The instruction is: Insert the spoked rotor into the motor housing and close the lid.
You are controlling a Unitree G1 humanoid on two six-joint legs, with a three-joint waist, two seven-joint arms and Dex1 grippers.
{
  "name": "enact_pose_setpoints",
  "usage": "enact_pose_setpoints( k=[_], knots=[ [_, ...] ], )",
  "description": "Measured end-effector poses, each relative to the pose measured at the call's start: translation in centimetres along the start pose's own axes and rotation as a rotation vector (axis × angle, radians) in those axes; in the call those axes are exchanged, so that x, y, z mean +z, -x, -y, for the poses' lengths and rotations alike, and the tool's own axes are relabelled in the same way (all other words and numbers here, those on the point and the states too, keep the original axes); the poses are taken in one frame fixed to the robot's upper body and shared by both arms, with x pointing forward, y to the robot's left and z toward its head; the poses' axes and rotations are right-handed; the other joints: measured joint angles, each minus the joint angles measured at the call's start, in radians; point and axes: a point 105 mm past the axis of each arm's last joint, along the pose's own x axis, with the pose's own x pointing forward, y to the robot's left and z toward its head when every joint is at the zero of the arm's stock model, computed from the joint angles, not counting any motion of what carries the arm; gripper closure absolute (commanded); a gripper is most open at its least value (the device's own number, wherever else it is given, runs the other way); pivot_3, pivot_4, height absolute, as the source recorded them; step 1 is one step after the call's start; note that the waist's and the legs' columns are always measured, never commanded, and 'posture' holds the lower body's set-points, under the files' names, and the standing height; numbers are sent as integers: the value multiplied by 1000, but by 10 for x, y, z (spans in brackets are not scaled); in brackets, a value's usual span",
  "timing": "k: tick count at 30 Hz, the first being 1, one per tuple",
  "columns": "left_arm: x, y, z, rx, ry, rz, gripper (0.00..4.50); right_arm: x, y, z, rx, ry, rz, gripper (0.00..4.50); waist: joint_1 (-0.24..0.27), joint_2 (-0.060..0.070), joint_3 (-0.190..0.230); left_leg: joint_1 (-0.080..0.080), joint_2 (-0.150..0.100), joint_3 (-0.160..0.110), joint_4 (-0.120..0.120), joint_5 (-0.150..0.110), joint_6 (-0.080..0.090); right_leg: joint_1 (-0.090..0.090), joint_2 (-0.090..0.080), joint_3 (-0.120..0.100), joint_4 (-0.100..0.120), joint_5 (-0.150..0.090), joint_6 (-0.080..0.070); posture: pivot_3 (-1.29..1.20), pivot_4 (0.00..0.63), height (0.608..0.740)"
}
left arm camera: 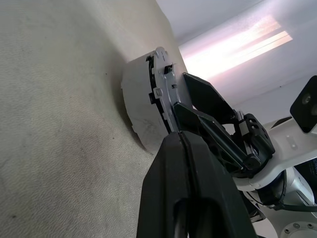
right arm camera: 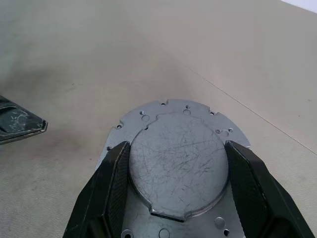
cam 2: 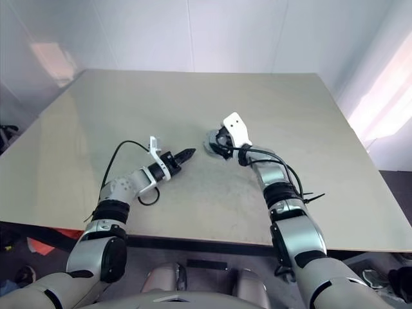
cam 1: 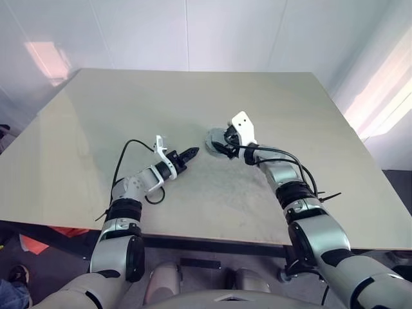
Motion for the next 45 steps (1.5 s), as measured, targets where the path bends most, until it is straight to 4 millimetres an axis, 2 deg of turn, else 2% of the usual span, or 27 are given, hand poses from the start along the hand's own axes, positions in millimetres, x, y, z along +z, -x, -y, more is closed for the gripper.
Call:
enact_pose_setpoints(
  k=[14,24,31,45],
  knots=[
    [2,2,1,-9,0,2,4500,2,6,-24,117,-3,-1,1588,-10,0,0,0,0,0,0,-2,-2,0,0,0,-1,-1,1,0,0,740],
    [20,24,-3,-20,9,52,4500,2,12,-37,188,0,-10,1588,-11,0,0,1,1,0,0,-2,-3,0,1,0,-1,-1,0,0,0,740],
    [25,27,-3,-20,10,75,4500,2,17,-48,229,4,-19,1588,-11,-1,0,1,1,0,0,-2,-3,0,1,0,-1,-1,0,0,0,740],
    [20,28,-4,-15,10,68,4500,3,27,-44,253,-43,-65,1588,-6,-1,0,0,1,0,0,-2,-3,1,1,0,-1,-1,0,0,0,740]
  ],
)
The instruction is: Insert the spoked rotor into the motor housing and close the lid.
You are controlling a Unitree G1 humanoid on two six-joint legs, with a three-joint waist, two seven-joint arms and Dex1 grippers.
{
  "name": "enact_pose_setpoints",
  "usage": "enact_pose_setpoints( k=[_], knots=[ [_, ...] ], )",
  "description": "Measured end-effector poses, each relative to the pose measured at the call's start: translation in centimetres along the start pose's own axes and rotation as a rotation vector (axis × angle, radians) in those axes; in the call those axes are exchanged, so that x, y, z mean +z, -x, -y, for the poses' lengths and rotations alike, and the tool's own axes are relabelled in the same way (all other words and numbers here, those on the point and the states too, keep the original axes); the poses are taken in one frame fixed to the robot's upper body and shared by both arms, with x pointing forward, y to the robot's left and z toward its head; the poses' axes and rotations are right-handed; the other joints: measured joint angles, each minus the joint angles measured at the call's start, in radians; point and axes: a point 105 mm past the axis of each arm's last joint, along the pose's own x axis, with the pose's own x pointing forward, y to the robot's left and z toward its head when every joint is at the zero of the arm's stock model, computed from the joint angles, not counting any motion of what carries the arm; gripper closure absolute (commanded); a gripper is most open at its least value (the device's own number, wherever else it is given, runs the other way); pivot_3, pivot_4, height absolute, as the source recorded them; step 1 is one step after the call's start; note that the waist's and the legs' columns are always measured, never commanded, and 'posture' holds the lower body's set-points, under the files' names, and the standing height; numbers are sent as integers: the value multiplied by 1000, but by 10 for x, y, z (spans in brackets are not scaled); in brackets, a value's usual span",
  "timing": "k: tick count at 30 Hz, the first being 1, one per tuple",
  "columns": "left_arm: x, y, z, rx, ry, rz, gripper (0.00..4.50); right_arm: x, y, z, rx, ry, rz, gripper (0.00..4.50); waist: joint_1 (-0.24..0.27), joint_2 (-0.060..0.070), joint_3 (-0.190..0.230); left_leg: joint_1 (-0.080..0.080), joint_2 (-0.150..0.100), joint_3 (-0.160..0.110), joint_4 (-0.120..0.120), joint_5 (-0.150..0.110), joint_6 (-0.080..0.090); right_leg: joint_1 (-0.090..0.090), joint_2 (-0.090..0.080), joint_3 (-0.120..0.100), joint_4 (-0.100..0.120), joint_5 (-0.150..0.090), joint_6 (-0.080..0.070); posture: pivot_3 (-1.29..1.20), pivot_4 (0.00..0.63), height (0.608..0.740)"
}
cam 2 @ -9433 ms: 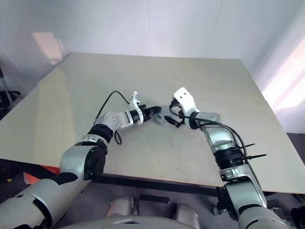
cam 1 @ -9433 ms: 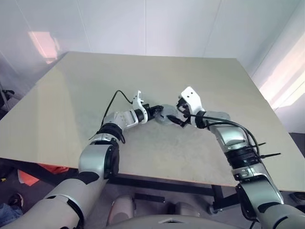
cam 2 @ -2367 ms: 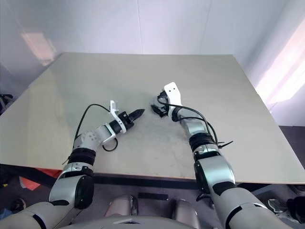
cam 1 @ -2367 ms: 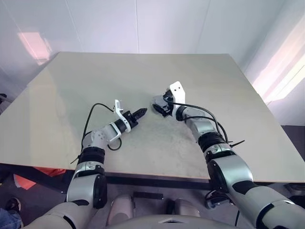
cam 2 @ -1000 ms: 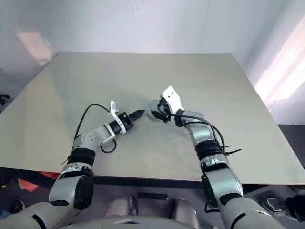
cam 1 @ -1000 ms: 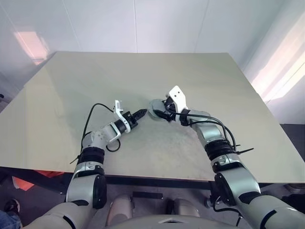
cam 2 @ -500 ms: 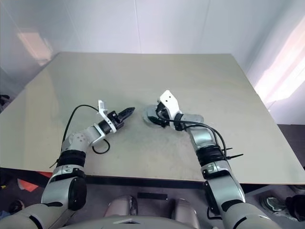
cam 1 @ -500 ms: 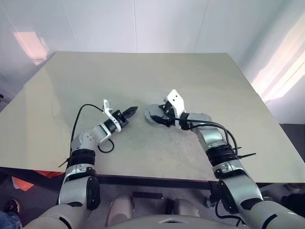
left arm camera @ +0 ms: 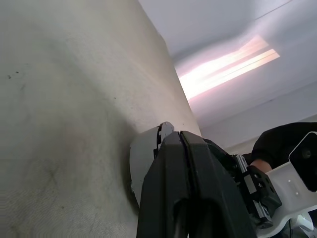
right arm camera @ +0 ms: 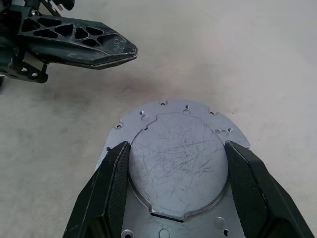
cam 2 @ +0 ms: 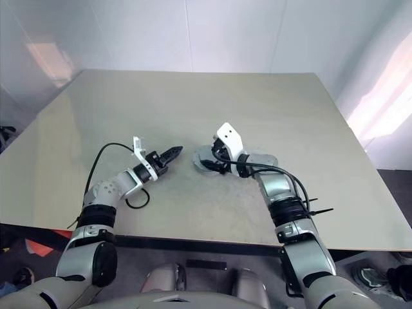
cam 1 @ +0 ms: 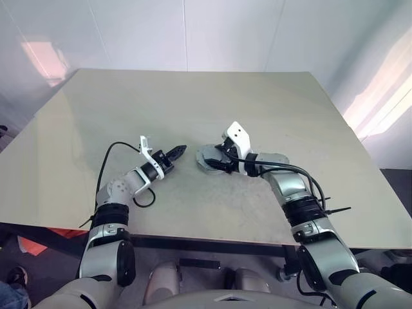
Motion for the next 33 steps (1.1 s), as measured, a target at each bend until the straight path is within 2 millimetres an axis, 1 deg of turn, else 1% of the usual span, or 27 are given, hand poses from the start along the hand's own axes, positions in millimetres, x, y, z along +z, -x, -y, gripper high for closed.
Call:
enact_pose_setpoints(
  k=[6,13,22,28,33],
  knots=[
    [-6,-4,2,-7,4,-13,4500,1,2,-3,21,-30,-11,1588,-1,0,0,0,0,0,0,0,0,0,0,0,1,0,0,0,0,740],
    [-8,-4,4,-12,0,-19,4500,5,-3,-2,3,-54,-4,1588,-4,0,0,1,0,0,0,1,-2,0,0,0,1,0,0,0,0,740],
    [-10,-3,4,-8,4,-26,4500,10,-5,-7,48,18,-15,1588,-3,-1,1,0,0,0,0,1,-2,-1,0,0,1,0,0,0,0,740],
    [-10,-2,3,-7,5,-27,4500,9,0,-5,60,46,-25,1588,-3,-1,1,-1,0,0,0,1,-2,-2,0,0,2,0,0,0,0,740],
    [-11,-2,3,-5,6,-29,4500,12,2,-4,57,60,-23,1588,-2,-1,1,-1,0,0,0,1,-2,-2,0,0,2,0,0,0,0,740]
  ],
)
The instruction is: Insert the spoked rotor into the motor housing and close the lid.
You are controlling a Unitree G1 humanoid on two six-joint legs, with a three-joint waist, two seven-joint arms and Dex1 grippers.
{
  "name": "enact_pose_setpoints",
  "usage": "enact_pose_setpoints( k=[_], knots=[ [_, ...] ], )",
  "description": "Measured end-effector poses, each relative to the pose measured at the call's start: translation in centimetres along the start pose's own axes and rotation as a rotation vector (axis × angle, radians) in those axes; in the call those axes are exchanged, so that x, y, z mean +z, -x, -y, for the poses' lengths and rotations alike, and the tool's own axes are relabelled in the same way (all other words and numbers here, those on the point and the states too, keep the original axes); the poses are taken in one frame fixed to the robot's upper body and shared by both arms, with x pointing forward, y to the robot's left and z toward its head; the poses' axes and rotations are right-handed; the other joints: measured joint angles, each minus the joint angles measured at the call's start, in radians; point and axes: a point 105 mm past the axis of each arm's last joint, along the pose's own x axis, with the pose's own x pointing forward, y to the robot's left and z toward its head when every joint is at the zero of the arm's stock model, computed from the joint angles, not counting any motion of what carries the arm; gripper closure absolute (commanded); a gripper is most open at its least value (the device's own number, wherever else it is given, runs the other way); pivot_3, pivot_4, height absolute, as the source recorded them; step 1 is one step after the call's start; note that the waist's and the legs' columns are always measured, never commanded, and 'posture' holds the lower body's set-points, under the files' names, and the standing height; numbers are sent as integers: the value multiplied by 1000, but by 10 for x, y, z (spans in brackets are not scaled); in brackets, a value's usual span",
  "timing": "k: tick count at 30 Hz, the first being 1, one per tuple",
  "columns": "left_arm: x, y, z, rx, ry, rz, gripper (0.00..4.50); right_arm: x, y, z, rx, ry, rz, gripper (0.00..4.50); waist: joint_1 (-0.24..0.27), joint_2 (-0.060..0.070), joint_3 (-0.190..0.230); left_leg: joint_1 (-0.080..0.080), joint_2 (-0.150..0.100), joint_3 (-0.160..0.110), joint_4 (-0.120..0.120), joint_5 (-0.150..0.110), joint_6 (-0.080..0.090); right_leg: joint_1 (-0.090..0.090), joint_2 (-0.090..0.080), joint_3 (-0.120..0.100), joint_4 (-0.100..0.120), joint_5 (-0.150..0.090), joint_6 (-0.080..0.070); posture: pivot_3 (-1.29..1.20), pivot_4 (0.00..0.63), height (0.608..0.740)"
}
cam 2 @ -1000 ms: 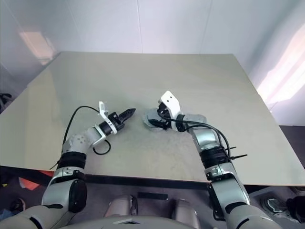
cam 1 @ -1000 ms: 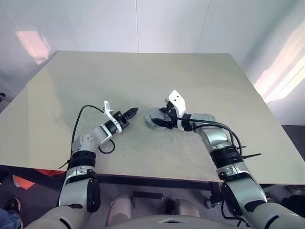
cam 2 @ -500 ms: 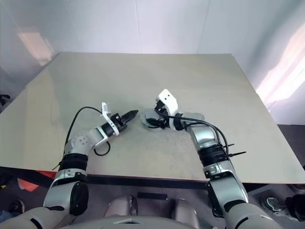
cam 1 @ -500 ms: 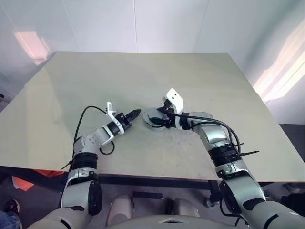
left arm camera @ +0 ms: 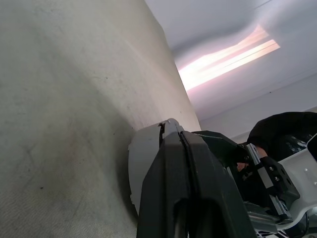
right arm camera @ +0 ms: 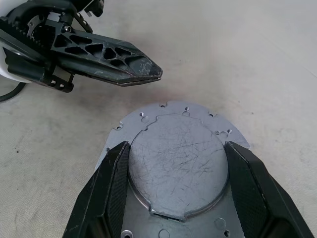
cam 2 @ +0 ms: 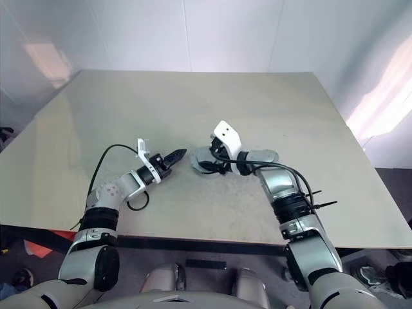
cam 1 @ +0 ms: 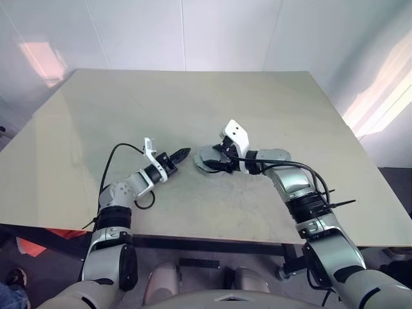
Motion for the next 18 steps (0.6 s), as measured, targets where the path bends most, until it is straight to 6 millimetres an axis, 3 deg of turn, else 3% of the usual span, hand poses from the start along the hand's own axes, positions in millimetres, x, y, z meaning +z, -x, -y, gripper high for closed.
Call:
enact_pose_setpoints(
  k=[9,18],
  knots=[
    [-4,-2,1,-3,-3,-17,4500,7,2,-3,21,29,12,1588,1,0,0,0,0,0,0,0,0,0,0,0,0,0,0,0,0,740],
    [-5,1,-2,2,-1,-18,4500,-6,-1,0,8,17,-17,1588,0,0,0,0,0,0,0,0,0,0,0,0,0,0,0,0,0,740]
  ],
)
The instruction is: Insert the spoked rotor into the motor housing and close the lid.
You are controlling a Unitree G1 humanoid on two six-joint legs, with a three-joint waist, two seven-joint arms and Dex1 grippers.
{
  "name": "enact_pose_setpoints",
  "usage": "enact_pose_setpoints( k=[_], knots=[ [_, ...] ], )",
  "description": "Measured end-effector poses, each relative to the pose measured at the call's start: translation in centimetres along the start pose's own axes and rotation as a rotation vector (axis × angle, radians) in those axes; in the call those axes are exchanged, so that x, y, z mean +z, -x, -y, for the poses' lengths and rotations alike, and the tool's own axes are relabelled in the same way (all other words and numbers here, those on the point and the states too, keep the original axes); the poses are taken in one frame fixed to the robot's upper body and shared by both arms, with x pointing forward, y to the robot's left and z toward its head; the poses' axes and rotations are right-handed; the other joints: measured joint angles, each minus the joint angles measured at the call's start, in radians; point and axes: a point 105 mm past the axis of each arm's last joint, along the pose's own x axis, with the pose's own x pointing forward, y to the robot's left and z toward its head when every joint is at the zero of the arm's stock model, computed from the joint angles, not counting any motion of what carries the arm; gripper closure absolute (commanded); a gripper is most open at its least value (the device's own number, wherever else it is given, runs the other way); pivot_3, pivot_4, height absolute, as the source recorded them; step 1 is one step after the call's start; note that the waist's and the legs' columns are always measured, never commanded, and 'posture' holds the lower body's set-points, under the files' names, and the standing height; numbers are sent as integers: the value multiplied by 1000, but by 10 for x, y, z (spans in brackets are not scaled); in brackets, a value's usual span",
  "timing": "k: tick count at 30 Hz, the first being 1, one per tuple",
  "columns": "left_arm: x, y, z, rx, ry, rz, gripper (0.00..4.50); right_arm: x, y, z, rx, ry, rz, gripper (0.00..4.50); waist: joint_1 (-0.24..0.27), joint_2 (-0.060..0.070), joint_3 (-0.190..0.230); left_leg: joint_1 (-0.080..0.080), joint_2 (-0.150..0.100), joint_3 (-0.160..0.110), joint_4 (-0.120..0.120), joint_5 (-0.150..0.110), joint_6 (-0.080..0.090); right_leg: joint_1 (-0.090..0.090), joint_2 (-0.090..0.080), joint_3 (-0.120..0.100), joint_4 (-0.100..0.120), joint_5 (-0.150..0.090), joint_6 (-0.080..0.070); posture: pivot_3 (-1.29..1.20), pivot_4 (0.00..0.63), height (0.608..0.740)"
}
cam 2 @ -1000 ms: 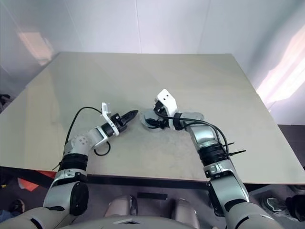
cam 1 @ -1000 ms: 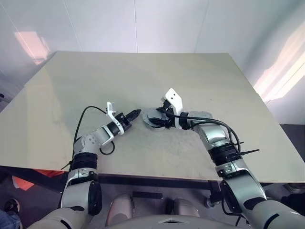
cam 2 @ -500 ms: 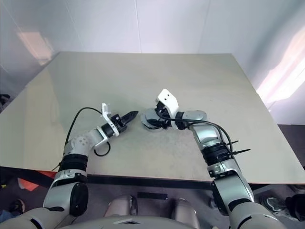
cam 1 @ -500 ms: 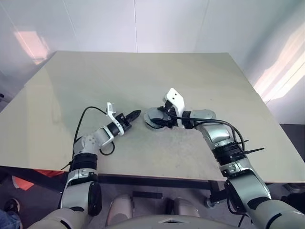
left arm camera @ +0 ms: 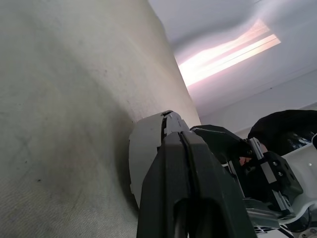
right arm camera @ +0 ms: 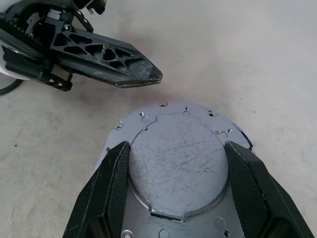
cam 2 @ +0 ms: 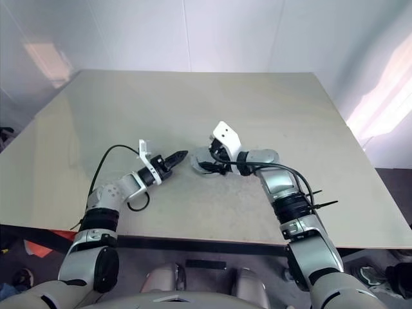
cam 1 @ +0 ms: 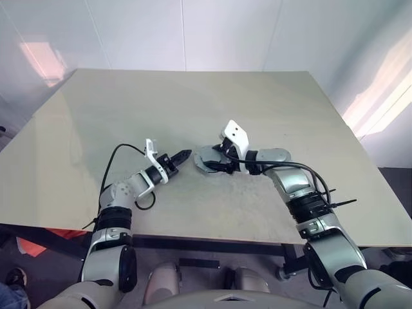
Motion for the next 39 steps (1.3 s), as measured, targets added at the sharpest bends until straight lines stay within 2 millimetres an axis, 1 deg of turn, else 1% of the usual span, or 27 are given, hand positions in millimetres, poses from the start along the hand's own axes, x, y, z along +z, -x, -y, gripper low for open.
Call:
enact_pose_setpoints(
  k=[2,12,21,39],
  knots=[
    [-1,1,-1,3,2,0,4500,-3,-1,1,-3,-1,-3,1588,0,0,0,0,0,0,0,0,0,0,0,0,0,0,0,0,0,740],
    [0,1,-1,3,-2,3,4500,-5,-3,2,-7,10,-5,1588,-2,0,0,4,0,0,0,0,0,3,0,0,0,0,0,0,0,740],
    [0,1,-1,-1,-4,5,4500,0,-7,6,-21,-26,-14,1588,-1,0,0,5,0,0,0,0,0,5,0,0,0,0,0,0,0,740],
    [-2,1,-2,2,-4,-1,4500,-5,-2,10,-20,-19,-27,1588,2,0,0,6,0,0,0,0,0,6,0,0,0,0,0,0,0,740]
  ],
)
